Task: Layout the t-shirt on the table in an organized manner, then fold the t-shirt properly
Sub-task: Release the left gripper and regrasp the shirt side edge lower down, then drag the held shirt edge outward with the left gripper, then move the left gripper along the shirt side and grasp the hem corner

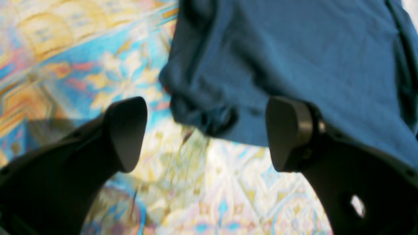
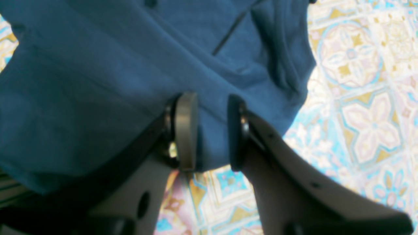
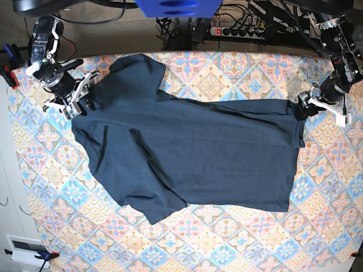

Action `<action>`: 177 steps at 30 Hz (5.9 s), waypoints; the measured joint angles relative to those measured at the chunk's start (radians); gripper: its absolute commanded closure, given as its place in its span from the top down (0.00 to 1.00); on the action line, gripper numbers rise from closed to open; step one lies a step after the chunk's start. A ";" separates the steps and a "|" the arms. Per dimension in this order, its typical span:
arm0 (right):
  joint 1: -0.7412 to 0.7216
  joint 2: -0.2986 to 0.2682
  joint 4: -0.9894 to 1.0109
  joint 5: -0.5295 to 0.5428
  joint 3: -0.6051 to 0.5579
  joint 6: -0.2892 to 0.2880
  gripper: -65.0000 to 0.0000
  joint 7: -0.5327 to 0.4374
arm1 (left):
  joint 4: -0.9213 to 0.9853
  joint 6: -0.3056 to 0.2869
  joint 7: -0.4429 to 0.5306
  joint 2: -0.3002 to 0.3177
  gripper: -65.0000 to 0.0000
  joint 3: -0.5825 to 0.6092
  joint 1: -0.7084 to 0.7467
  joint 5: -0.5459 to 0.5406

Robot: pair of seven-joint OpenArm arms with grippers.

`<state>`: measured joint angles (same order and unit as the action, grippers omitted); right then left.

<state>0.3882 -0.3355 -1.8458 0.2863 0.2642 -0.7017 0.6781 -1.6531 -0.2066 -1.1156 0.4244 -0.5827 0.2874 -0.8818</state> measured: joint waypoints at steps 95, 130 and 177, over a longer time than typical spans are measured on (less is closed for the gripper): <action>0.000 0.002 0.000 -0.001 -0.002 -0.001 0.24 0.000 | -0.216 0.000 0.050 -0.014 0.00 -0.035 0.239 -0.169; -0.006 -0.003 0.000 -0.008 -0.146 0.006 0.24 0.000 | -0.029 0.003 -0.097 0.154 0.45 -0.248 0.176 -0.305; -0.169 -0.006 0.334 0.033 -0.296 -0.001 0.24 -0.056 | 0.446 0.008 0.156 -0.097 0.45 -0.035 -0.434 0.359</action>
<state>0.2192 -0.3412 -1.5120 0.3195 -0.0319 -0.7029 0.6216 -1.2072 -0.1986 -0.9592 0.3271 -0.6174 -0.1467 -0.5224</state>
